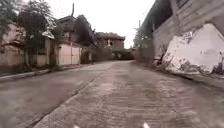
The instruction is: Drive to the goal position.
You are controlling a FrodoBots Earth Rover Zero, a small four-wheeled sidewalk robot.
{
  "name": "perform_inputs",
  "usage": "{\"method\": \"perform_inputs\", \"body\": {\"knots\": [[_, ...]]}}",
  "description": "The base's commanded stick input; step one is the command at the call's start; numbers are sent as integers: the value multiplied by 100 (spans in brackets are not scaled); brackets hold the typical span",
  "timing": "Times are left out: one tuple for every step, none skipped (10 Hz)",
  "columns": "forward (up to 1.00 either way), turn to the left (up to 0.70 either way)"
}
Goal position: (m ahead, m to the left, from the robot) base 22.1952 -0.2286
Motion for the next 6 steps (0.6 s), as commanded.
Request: {"method": "perform_inputs", "body": {"knots": [[70,0],[70,0],[70,0],[70,0],[70,0],[70,0]]}}
